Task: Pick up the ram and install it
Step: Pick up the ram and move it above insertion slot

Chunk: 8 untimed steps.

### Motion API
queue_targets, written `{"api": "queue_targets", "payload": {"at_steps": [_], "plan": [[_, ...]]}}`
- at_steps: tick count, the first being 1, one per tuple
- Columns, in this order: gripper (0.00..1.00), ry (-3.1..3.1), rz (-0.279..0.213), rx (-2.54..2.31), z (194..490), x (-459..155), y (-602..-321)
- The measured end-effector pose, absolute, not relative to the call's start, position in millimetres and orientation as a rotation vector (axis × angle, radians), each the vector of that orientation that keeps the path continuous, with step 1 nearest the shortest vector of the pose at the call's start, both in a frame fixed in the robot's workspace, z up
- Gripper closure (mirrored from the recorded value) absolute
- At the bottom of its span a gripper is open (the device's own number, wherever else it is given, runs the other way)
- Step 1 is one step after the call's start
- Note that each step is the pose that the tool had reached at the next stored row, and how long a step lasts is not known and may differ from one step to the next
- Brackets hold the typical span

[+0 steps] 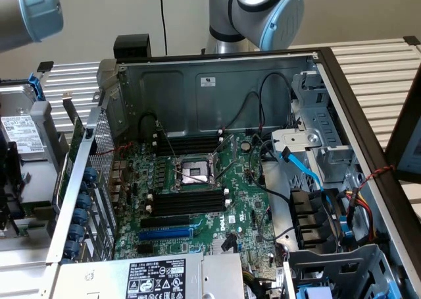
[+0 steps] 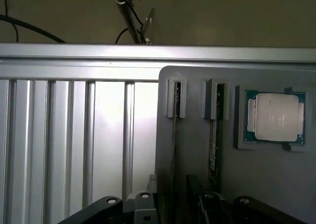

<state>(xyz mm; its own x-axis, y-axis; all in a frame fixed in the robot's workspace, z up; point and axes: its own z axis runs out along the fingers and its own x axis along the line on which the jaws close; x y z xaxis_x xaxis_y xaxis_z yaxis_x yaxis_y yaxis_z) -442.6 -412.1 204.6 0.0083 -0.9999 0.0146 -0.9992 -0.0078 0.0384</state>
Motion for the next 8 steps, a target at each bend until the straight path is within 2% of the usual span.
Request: {"api": "queue_targets", "payload": {"at_steps": [5, 7, 8], "plan": [[0.64, -2.186, -0.026, 2.204, 201.2, -443.2, -411.7], [0.72, -2.186, -0.025, 2.204, 199.5, -443.2, -411.6], [0.72, -2.186, -0.025, 2.204, 198.6, -443.2, -411.6]]}}
